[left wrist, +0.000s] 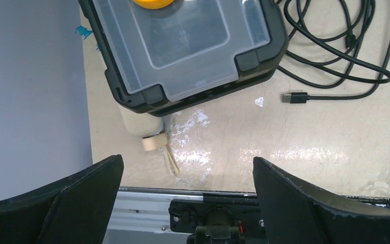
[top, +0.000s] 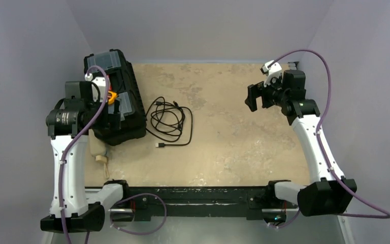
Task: Open the umbrella
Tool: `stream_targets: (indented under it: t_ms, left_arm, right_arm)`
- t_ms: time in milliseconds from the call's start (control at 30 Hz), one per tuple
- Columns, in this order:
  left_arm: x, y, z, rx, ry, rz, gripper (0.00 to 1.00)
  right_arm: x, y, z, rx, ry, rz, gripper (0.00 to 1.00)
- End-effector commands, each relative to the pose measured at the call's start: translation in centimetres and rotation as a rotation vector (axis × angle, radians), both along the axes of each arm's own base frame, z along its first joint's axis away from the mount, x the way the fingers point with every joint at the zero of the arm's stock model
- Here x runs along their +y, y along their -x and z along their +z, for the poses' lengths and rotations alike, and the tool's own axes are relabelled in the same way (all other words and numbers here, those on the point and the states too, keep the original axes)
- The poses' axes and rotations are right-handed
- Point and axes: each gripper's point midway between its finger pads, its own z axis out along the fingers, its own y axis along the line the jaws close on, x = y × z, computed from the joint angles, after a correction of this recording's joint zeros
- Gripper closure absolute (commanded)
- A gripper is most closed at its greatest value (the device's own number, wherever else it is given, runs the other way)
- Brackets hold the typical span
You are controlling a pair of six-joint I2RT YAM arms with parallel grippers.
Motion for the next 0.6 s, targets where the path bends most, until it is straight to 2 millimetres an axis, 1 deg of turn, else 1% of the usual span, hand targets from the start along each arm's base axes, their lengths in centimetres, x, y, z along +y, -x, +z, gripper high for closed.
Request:
stream_targets:
  t_ms: [0, 33, 67, 133, 233, 367, 467, 567]
  left_arm:
    - [1.4, 0.1, 1.5, -0.013, 0.008, 0.063, 0.00]
    - [1.8, 0.6, 1.7, -0.005, 0.032, 0.073, 0.00]
    - [2.2, 0.7, 2.0, -0.027, 0.083, 0.078, 0.00]
    - [3.9, 1.2, 1.9, -0.021, 0.062, 0.092, 0.00]
    - [6.7, 1.7, 0.8, 0.044, -0.006, 0.121, 0.00]
    - [11.4, 2.3, -1.0, 0.093, -0.080, 0.135, 0.01]
    - [14.2, 2.6, -3.2, 0.152, -0.175, 0.087, 0.07]
    - [15.4, 2.5, -4.9, 0.194, -0.213, 0.036, 0.17]
  right_arm:
    - [0.5, -0.8, 0.4, -0.014, -0.011, 0.029, 0.01]
    - [0.5, -0.8, 0.4, -0.010, -0.010, 0.030, 0.01]
    - [0.5, -0.8, 0.3, -0.004, -0.012, 0.033, 0.01]
    - [0.7, -0.7, 0.1, 0.007, -0.015, 0.042, 0.01]
    - [1.1, -0.5, -0.1, 0.016, -0.026, 0.061, 0.01]
    - [1.3, -0.3, -0.3, 0.030, -0.031, 0.077, 0.01]
    - [1.4, -0.2, -0.5, 0.038, -0.033, 0.088, 0.01]
    - [1.6, -0.2, -0.5, 0.047, -0.038, 0.097, 0.01]
